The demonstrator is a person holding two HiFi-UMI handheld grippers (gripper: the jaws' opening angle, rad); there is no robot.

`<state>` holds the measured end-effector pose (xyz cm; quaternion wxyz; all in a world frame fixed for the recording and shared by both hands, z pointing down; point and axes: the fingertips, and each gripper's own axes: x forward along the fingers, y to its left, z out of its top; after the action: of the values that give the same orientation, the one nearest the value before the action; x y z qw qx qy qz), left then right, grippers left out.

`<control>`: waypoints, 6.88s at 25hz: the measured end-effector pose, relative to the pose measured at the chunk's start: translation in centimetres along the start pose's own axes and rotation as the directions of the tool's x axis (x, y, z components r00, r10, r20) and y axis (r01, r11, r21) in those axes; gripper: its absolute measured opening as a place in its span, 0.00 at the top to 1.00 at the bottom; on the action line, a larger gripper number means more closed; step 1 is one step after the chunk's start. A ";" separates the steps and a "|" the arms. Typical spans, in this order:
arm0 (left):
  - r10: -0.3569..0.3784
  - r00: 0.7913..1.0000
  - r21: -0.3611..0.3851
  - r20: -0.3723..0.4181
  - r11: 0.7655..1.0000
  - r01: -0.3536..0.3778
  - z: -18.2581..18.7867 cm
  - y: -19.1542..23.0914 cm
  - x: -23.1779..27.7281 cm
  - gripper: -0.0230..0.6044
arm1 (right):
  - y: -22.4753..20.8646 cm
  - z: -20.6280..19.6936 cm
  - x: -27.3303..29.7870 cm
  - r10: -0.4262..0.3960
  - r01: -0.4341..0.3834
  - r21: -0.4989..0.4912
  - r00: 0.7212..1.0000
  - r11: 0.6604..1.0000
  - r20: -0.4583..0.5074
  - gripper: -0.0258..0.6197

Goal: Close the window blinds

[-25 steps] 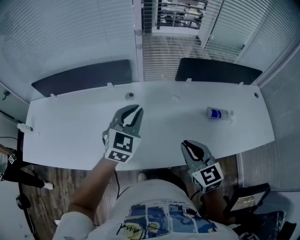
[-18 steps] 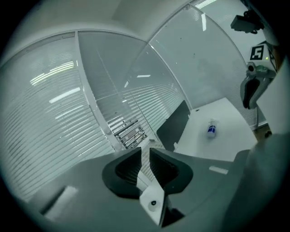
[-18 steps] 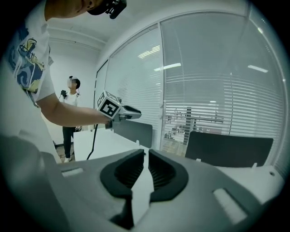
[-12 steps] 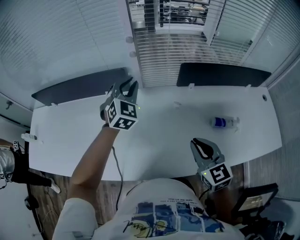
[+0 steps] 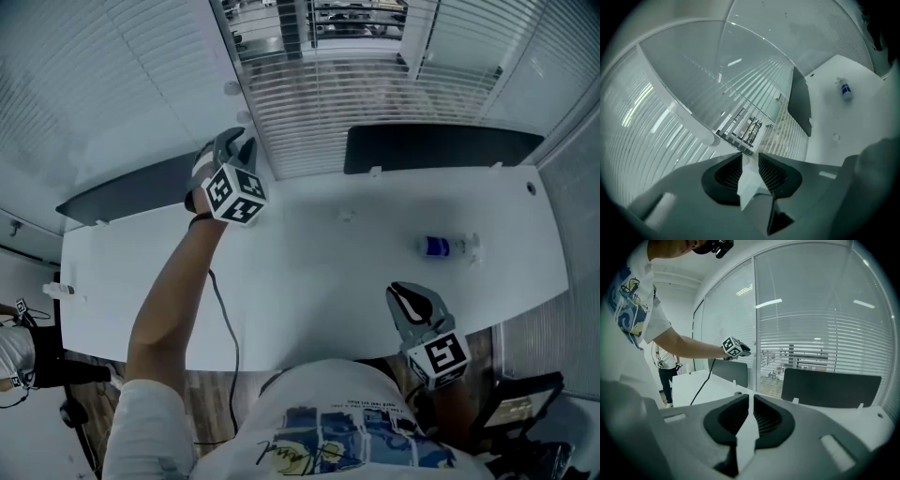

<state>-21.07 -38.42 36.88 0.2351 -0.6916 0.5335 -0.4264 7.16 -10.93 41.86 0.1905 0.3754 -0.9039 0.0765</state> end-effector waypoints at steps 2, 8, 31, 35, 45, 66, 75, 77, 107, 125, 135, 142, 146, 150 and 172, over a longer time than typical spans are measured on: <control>0.018 1.000 0.027 -0.018 0.999 -0.017 -0.2 0.6 1.0 0.76 | -0.4 -0.4 -0.1 -0.003 0.003 0.009 1.000 1.000 -0.006 0.93; 0.038 0.996 0.134 -0.081 0.991 -0.027 -1.2 1.0 3.5 0.74 | -1.5 -0.8 -0.6 -0.010 0.010 0.019 1.000 1.000 -0.002 0.93; 0.137 0.984 0.333 -0.114 0.938 -0.092 -2.3 1.4 7.1 0.74 | -3.2 -2.5 -2.1 -0.055 0.058 0.043 0.997 0.997 -0.058 0.93; 0.134 0.983 0.200 -0.122 0.974 -0.108 -2.1 1.7 7.0 0.75 | -3.3 -2.9 -2.0 -0.051 0.053 0.038 0.997 0.998 -0.066 0.93; 0.111 0.987 -0.290 -0.112 0.947 -0.139 -2.2 2.6 6.5 0.75 | -3.4 -2.8 -1.6 -0.049 0.051 0.036 0.997 0.998 -0.065 0.93; 0.090 0.992 -0.963 0.083 0.265 0.056 -3.6 3.3 6.4 0.75 | -3.5 -3.1 -1.2 -0.049 0.051 0.035 0.996 0.998 -0.070 0.93; 0.099 0.995 -0.550 -0.015 0.830 -0.091 -2.4 3.2 5.4 0.68 | -3.5 -3.0 -1.0 -0.047 0.049 0.037 0.997 0.998 -0.067 0.93; 0.101 0.995 -0.384 -0.019 0.918 -0.101 -2.0 2.9 5.3 0.68 | -3.3 -3.1 -1.0 -0.042 0.045 0.037 0.997 0.998 -0.067 0.93; 0.107 0.993 -0.192 -0.046 0.975 -0.114 -1.9 2.3 6.3 0.75 | -3.0 -3.2 -0.4 -0.040 0.044 0.039 0.996 0.998 -0.080 0.93; 0.127 0.992 -0.843 0.021 0.535 -0.051 -2.9 3.5 5.6 0.75 | -3.6 -3.4 -0.6 -0.050 0.053 0.045 0.996 0.998 -0.080 0.93; 0.081 0.997 -0.212 -0.018 0.974 -0.083 -1.0 2.7 5.1 0.70 | -3.5 -3.0 -0.4 -0.046 0.049 0.044 0.996 0.998 -0.074 0.93; 0.086 0.994 0.267 -0.073 0.962 -0.064 -1.5 1.4 6.2 0.73 | -3.4 -3.0 -0.5 -0.048 0.051 0.039 0.996 0.998 -0.076 0.93; 0.107 0.992 0.319 -0.063 0.944 -0.081 -1.4 1.2 6.3 0.75 | -3.4 -3.2 -0.5 -0.047 0.050 0.039 0.996 0.998 -0.080 0.93; 0.119 0.991 0.277 -0.054 0.956 -0.100 -1.3 1.3 6.3 0.76 | -3.3 -3.1 -0.4 -0.050 0.053 0.041 0.996 0.998 -0.077 0.93; 0.123 0.992 -0.554 -0.022 0.824 -0.114 -2.1 3.1 5.5 0.76 | -3.9 -3.3 -0.6 -0.055 0.059 0.046 0.995 0.997 -0.080 0.93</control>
<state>-24.10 -44.34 37.42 0.0546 -0.6987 0.6742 -0.2329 11.24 -12.32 44.66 0.2187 0.4023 -0.8824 0.1076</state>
